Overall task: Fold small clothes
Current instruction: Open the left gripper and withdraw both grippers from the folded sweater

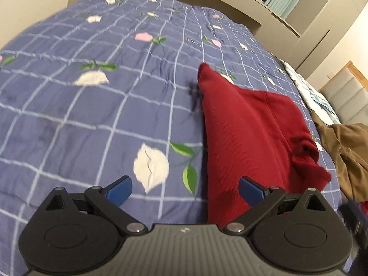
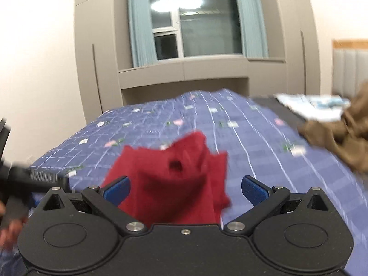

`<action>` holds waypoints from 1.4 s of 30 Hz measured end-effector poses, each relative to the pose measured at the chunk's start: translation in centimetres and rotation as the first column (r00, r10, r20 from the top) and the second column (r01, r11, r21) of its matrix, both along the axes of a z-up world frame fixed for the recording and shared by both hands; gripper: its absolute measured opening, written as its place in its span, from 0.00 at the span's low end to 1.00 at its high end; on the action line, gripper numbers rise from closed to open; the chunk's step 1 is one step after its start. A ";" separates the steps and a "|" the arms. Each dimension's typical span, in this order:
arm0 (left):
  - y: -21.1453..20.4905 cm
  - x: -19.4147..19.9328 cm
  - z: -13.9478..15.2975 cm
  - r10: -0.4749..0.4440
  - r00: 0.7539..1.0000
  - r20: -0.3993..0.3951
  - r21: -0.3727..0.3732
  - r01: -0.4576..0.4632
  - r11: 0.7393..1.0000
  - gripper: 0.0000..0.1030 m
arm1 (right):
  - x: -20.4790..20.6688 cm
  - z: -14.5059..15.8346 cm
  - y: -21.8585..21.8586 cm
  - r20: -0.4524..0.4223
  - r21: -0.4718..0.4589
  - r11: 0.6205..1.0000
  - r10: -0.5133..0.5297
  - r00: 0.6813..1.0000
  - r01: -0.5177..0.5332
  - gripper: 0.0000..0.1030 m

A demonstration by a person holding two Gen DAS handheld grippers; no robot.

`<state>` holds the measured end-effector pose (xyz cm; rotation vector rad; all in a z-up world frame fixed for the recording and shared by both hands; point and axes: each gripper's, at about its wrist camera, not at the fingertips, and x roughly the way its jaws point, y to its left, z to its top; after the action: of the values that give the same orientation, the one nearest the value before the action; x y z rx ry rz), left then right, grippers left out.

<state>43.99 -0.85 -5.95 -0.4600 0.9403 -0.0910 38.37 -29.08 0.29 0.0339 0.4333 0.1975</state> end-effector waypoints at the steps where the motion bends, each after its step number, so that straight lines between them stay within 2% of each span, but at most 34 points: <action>1: -0.1 -0.2 -0.3 -0.005 1.000 -0.006 -0.002 0.004 1.000 0.99 | 1.0 0.3 0.5 -0.001 -0.023 1.000 0.002 1.000 -0.002 1.00; 5: -1.0 -0.8 -0.6 -0.031 1.000 0.004 0.040 0.030 0.999 0.99 | 4.8 -0.3 2.0 -0.078 -0.096 0.995 -0.005 0.997 -0.002 0.99; 8: -1.4 -0.9 -0.7 -0.046 0.999 0.003 0.057 0.046 0.997 0.99 | 5.6 -1.7 1.5 -0.124 -0.150 0.987 -0.069 0.990 0.050 0.99; 12: -1.6 -0.8 -1.1 -0.074 0.997 -0.004 0.086 0.074 0.994 0.99 | 4.5 -3.6 -2.3 -0.173 -0.153 0.972 -0.203 0.964 0.177 1.00; 15: -2.0 -0.8 -1.2 -0.084 0.996 -0.004 0.105 0.084 0.991 0.99 | 4.3 -5.5 -4.5 -0.231 -0.109 0.980 -0.189 0.954 0.168 1.00; 19: -2.1 -1.0 -1.0 -0.095 0.995 -0.002 0.122 0.095 0.988 0.99 | 4.0 -4.8 -4.3 -0.188 -0.121 0.983 -0.160 0.969 0.138 1.00; 23: -1.1 -0.6 0.2 -0.051 0.998 0.033 0.045 0.050 0.998 0.99 | 3.8 -1.8 -3.6 -0.047 -0.091 0.989 -0.126 0.991 0.121 1.00; 25: -1.1 0.3 0.8 -0.019 0.998 0.054 0.034 0.018 0.999 0.99 | 5.5 -1.0 -2.8 -0.020 -0.104 0.990 -0.097 0.995 0.095 1.00; 27: -1.5 1.8 1.3 0.012 0.998 0.064 0.065 -0.016 0.998 0.99 | 7.9 -0.9 -1.8 -0.010 -0.137 0.987 -0.079 0.997 0.077 1.00; 31: -2.5 5.0 1.1 0.047 0.996 0.072 0.116 -0.055 0.992 0.99 | 13.7 -2.2 -0.4 -0.006 -0.234 0.967 -0.105 0.995 0.100 1.00; 35: -2.8 6.6 -0.2 0.050 0.998 0.026 0.101 -0.052 0.994 0.99 | 17.6 -3.6 -1.2 -0.023 -0.254 0.958 -0.141 0.990 0.131 1.00; 39: -2.8 6.6 -1.4 0.050 0.998 0.023 0.090 -0.052 0.995 1.00 | 19.8 -6.5 -2.2 -0.099 -0.304 0.944 -0.168 0.981 0.131 1.00; 42: -3.0 6.5 -1.4 0.031 0.999 0.035 0.102 -0.035 0.994 1.00 | 19.7 -7.9 -3.3 -0.102 -0.274 0.952 -0.168 0.981 0.135 1.00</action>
<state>50.49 -3.81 -7.33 -0.3774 0.9002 -0.0200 58.08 -32.37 -7.62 -0.1848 0.5763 -0.0158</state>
